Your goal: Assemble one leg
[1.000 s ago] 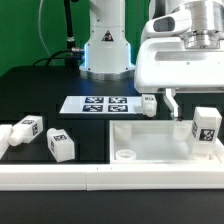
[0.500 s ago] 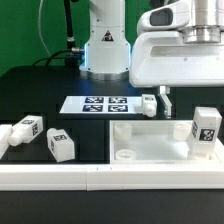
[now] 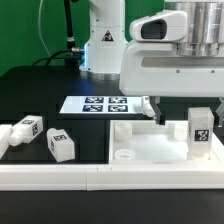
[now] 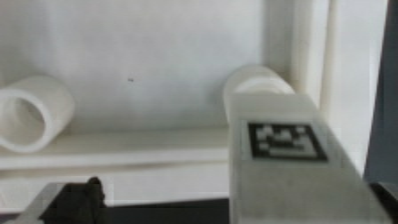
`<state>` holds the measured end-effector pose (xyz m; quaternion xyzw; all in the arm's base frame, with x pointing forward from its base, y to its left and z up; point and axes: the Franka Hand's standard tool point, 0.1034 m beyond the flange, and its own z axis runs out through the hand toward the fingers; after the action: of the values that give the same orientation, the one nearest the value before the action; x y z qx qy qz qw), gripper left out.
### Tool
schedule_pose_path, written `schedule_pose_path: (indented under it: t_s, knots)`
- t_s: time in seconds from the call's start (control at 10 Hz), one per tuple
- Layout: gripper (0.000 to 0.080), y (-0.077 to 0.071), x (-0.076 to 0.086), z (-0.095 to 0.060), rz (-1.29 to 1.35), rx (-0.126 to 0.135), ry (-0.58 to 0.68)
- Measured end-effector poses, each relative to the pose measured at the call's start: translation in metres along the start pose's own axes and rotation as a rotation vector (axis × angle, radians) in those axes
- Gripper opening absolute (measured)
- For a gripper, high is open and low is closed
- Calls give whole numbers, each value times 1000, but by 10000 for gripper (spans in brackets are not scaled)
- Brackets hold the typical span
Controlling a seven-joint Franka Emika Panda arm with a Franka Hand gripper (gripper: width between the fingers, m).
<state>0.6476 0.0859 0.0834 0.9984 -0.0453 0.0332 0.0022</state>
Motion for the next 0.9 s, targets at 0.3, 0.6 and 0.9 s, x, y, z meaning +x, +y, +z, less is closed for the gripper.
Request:
schedule_pose_path:
  t_s: [0.3, 0.6, 0.9]
  knots:
    - [374, 0, 0, 0, 1, 0, 0]
    - [285, 1, 0, 0, 38, -1, -1]
    - [285, 4, 0, 3, 219, 4, 20]
